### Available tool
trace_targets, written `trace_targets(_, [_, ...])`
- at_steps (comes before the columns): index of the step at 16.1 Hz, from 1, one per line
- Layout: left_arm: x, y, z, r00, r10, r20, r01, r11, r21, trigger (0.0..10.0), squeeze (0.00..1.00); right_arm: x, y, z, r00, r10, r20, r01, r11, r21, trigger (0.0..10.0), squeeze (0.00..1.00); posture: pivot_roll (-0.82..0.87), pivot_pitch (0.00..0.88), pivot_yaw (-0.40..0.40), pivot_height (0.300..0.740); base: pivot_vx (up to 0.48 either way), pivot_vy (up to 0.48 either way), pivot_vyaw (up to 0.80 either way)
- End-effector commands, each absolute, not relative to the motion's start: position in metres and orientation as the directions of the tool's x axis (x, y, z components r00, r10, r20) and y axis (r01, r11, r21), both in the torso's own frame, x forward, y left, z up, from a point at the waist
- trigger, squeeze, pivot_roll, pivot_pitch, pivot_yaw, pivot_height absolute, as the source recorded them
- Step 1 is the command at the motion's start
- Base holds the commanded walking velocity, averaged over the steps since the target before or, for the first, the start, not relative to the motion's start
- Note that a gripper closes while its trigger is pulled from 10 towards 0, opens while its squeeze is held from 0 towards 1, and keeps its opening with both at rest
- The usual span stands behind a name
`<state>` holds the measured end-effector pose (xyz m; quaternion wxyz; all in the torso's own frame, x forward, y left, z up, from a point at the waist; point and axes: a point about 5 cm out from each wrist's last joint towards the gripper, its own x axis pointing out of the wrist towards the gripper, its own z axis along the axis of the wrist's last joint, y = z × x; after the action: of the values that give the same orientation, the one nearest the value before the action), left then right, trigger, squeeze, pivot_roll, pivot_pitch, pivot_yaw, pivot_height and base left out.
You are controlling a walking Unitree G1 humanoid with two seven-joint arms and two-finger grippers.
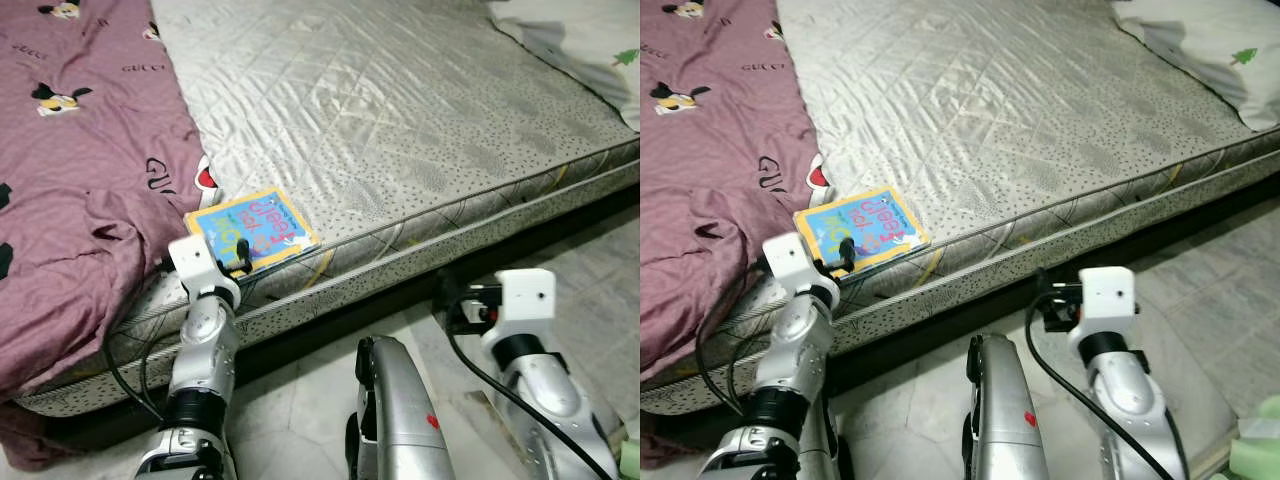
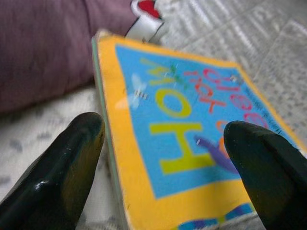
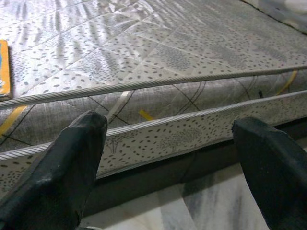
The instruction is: Clean up the room
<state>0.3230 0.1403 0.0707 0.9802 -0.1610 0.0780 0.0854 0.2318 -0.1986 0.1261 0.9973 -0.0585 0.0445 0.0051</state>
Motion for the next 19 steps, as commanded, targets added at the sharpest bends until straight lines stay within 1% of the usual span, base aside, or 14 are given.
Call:
trace_targets(1, [0.323,0.144,0.067,0.962,0.186,-0.201,-0.245,0.912,-0.329,10.0,0.00,0.222,-0.210,0.127,0.994,-0.010,-0.113,-0.007,0.988,-0.153,10.0,0.00,-0.16,0.188,-0.049,0.482,0.000,0.000,0.00])
trace_targets(3, [0.321,0.144,0.061,0.953,0.199,-0.228,-0.268,0.904,-0.333,10.0,0.00,0.220,-0.213,0.128,0.993,-0.011,-0.119,-0.008,0.987,-0.162,10.0,0.00,-0.16,0.194,-0.054,0.482,0.000,0.000,0.00])
trace_targets(5, [0.320,0.147,0.054,0.939,0.225,-0.260,-0.312,0.877,-0.366,10.0,0.00,0.221,-0.211,0.130,0.992,-0.002,-0.123,-0.019,0.986,-0.167,10.0,0.00,-0.16,0.197,-0.059,0.482,0.000,0.000,0.00])
trace_targets(7, [0.322,0.148,0.054,0.939,0.225,-0.259,-0.311,0.875,-0.370,10.0,0.00,0.221,-0.211,0.129,0.992,0.000,-0.127,-0.022,0.986,-0.168,10.0,0.00,-0.16,0.198,-0.060,0.482,0.000,0.000,0.00])
trace_targets(10, [0.334,0.149,0.054,0.942,0.163,-0.295,-0.287,0.846,-0.450,10.0,0.00,0.223,-0.211,0.131,0.992,-0.001,-0.123,-0.020,0.985,-0.173,10.0,0.00,-0.17,0.196,-0.061,0.482,0.000,0.000,0.00])
trace_targets(12, [0.340,0.142,0.053,0.935,0.082,-0.346,-0.255,0.832,-0.492,10.0,0.00,0.226,-0.210,0.133,0.994,0.001,-0.114,-0.021,0.984,-0.177,10.0,0.00,-0.18,0.190,-0.060,0.482,0.000,0.000,0.00])
trace_targets(13, [0.341,0.141,0.052,0.930,0.070,-0.360,-0.254,0.831,-0.495,10.0,0.00,0.227,-0.209,0.133,0.994,0.002,-0.112,-0.022,0.984,-0.177,10.0,0.00,-0.18,0.189,-0.060,0.482,0.000,0.000,0.00])
trace_targets(14, [0.340,0.137,0.047,0.914,0.026,-0.404,-0.242,0.835,-0.494,10.0,0.00,0.227,-0.208,0.133,0.994,0.004,-0.110,-0.024,0.984,-0.177,10.0,0.00,-0.18,0.185,-0.060,0.482,0.000,0.000,0.00])
trace_targets(15, [0.338,0.131,0.040,0.893,-0.037,-0.449,-0.237,0.808,-0.539,10.0,0.00,0.230,-0.207,0.134,0.995,0.009,-0.103,-0.027,0.984,-0.178,10.0,0.00,-0.18,0.176,-0.059,0.482,0.000,0.000,0.00])
trace_targets(16, [0.338,0.131,0.040,0.893,-0.037,-0.449,-0.237,0.808,-0.539,10.0,0.00,0.230,-0.207,0.134,0.995,0.009,-0.103,-0.027,0.984,-0.178,10.0,0.00,-0.18,0.176,-0.059,0.482,0.000,0.000,0.00])
trace_targets(17, [0.335,0.120,0.037,0.892,-0.117,-0.437,-0.191,0.778,-0.599,0.0,0.00,0.233,-0.205,0.136,0.996,0.012,-0.092,-0.029,0.983,-0.181,10.0,0.00,-0.18,0.169,-0.060,0.482,0.000,0.000,0.00])
trace_targets(18, [0.334,0.115,0.037,0.890,-0.145,-0.432,-0.167,0.778,-0.606,0.0,0.00,0.234,-0.205,0.136,0.996,0.012,-0.090,-0.028,0.983,-0.181,10.0,0.00,-0.18,0.165,-0.060,0.482,0.000,0.000,0.00])
trace_targets(19, [0.333,0.107,0.035,0.878,-0.204,-0.432,-0.131,0.768,-0.627,0.0,0.00,0.236,-0.204,0.136,0.996,0.014,-0.085,-0.030,0.983,-0.182,10.0,0.00,-0.17,0.159,-0.060,0.482,0.000,0.000,0.00])
